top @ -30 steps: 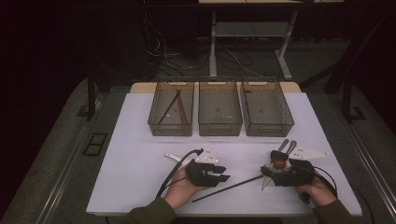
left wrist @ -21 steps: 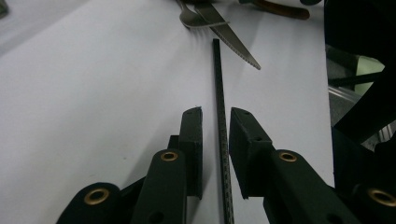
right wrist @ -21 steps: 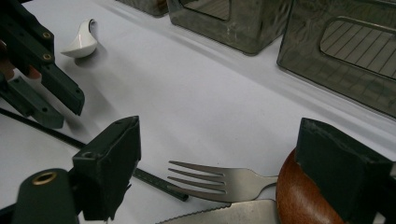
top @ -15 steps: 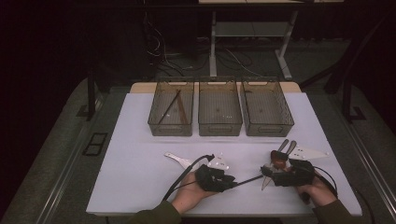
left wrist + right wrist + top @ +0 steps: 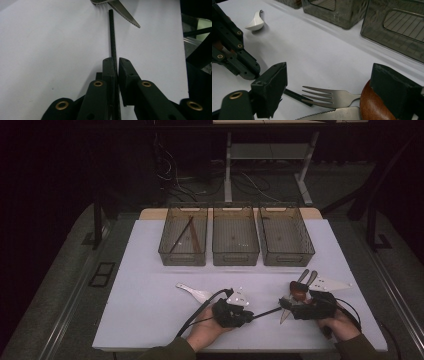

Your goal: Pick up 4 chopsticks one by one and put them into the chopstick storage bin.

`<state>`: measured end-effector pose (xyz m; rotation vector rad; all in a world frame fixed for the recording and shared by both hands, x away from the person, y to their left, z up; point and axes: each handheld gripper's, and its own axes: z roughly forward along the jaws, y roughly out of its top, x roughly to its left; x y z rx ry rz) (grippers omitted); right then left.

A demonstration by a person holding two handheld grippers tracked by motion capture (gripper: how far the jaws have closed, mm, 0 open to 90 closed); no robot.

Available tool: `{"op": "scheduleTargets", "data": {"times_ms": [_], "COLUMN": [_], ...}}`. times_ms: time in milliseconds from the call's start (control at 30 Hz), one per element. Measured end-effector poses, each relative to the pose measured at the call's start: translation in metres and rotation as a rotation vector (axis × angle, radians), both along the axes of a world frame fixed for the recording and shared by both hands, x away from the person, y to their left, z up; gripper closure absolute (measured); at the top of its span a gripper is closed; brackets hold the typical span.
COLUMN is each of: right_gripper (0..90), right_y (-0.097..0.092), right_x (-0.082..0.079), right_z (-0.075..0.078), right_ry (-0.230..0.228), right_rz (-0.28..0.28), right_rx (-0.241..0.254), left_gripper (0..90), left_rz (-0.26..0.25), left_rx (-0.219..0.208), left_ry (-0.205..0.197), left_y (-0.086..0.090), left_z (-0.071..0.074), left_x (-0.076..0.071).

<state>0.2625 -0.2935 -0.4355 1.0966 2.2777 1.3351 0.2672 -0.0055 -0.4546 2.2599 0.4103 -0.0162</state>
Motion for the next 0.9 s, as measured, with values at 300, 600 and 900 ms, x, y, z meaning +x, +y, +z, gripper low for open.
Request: {"op": "scheduleTargets", "data": {"times_ms": [300,600,900], "right_gripper": [14.3,14.3,14.3], "right_y": [0.0,-0.001,-0.001], "right_x": [0.0,0.0,0.0], "right_z": [0.0,0.001,0.001], "right_ry": [0.0,-0.003,-0.005], "right_rz": [0.0,0.0,0.001], "right_rx": [0.0,0.002,0.003], "left_gripper": [85.0,85.1,85.0], "left_rz": [-0.009,-0.01,-0.008], "left_rx": [0.027,0.019,0.005], "left_ry": [-0.035,-0.016,0.004], "left_y": [-0.002,0.002,0.013], "left_z": [0.002,0.006,0.017], "left_x": [-0.002,0.002,0.008]}}
